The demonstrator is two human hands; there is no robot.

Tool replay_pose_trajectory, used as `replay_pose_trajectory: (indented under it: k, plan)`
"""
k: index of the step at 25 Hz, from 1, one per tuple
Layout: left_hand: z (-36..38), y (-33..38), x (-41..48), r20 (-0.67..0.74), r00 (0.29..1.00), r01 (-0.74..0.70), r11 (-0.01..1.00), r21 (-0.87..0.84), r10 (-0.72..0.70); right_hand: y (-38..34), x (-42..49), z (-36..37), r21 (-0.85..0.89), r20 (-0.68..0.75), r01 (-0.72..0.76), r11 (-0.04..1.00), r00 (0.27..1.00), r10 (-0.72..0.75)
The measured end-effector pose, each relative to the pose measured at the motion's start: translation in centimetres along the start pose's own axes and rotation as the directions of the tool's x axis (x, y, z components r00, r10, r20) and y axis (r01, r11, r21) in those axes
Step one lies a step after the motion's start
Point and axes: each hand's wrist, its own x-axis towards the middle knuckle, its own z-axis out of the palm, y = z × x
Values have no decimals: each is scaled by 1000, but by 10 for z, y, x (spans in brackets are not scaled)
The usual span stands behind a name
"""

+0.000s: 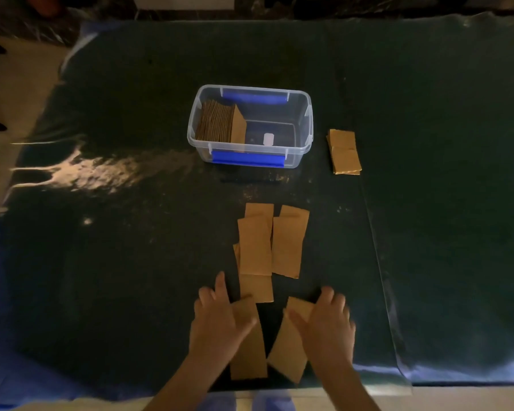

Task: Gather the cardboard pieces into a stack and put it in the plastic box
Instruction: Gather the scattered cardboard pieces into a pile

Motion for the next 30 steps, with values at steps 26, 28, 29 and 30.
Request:
replay_pose_trajectory:
  k: [26,28,29,30]
  plan:
    - [-18,76,96,-20,988,118,846,-520,-150,-82,99,-39,570,-12,-61,819,996,83]
    - [-18,76,95,-6,997,57,847,-529,-71,-73,96,-50,635,-112,32,772,992,51]
    - [-19,77,93,-8,999,28,841,-540,-38,-68,94,-57,671,-159,93,736,987,20]
    - [-22,80,91,9,1000,10,822,-569,-6,-64,92,-64,706,-168,137,695,985,-24]
